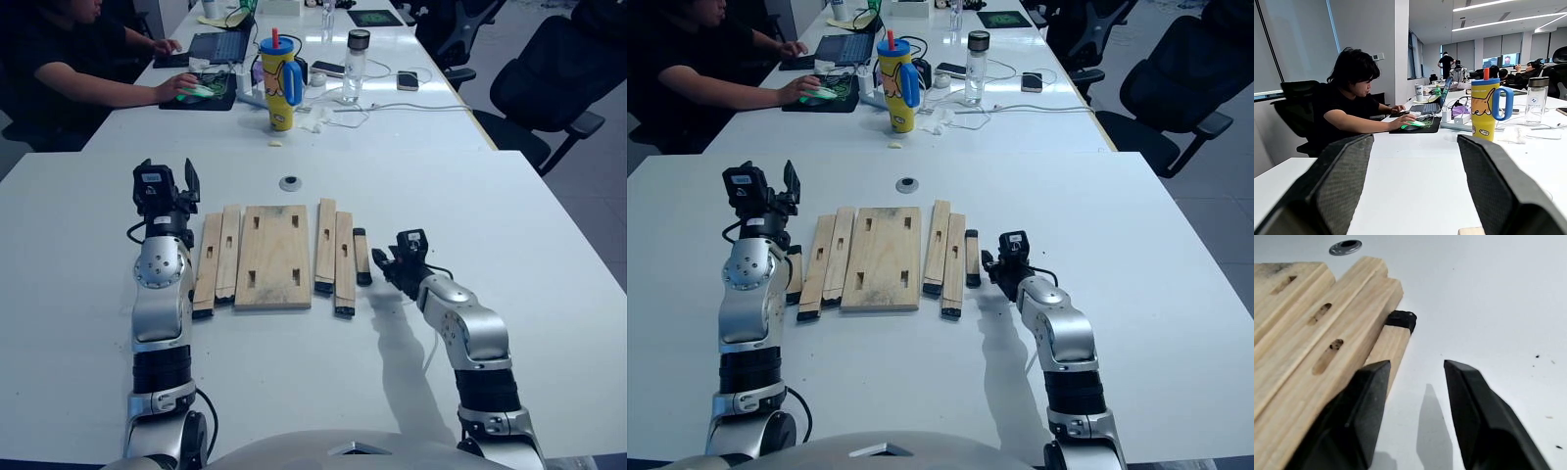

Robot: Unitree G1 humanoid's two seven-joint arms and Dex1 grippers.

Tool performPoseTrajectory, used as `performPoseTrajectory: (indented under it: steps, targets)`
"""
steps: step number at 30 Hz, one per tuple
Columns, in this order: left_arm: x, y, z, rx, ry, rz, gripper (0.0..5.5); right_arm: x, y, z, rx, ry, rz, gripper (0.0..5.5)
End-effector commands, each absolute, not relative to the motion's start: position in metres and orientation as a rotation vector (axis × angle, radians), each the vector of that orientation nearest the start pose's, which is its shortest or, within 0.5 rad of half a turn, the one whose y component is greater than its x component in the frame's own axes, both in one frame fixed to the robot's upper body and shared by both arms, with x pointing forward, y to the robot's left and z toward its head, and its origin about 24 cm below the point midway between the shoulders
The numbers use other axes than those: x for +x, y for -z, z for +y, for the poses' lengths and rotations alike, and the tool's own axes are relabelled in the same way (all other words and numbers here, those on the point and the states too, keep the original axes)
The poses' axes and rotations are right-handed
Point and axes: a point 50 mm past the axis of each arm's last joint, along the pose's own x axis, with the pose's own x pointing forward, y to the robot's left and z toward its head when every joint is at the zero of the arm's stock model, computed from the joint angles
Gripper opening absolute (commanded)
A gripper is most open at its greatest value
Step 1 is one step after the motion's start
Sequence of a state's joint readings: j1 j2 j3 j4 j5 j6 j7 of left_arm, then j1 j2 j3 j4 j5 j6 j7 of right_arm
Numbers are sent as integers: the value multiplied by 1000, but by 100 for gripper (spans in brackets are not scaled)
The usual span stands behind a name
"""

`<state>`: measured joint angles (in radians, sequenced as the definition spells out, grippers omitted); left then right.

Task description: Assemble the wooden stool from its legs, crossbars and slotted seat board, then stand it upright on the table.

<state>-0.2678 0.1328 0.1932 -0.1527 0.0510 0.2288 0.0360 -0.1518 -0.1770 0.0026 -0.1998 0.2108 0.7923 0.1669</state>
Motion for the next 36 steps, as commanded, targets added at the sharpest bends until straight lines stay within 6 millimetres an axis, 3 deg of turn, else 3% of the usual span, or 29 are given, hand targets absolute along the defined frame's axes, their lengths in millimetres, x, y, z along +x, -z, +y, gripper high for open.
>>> performPoseTrajectory:
  steps: [1, 15, 24, 29, 34, 36]
  targets:
    - [293, -130, 202, 149, -178, -177, 319, 264, -55, -145, 67, -278, 458, 202]
    - [294, -128, 201, 148, -174, -165, 319, 248, -33, -132, 75, -324, 616, 202]
    - [296, -129, 199, 144, -163, -170, 319, 248, -23, -141, 16, -250, 696, 202]
    - [298, -131, 198, 147, -157, -177, 317, 244, -13, -147, -79, -253, 752, 135]
    - [302, -135, 195, 130, -152, -191, 317, 246, -10, -148, -33, -247, 715, 124]
    - [304, -136, 189, 102, -106, -194, 317, 254, -23, -148, 58, -240, 606, 124]
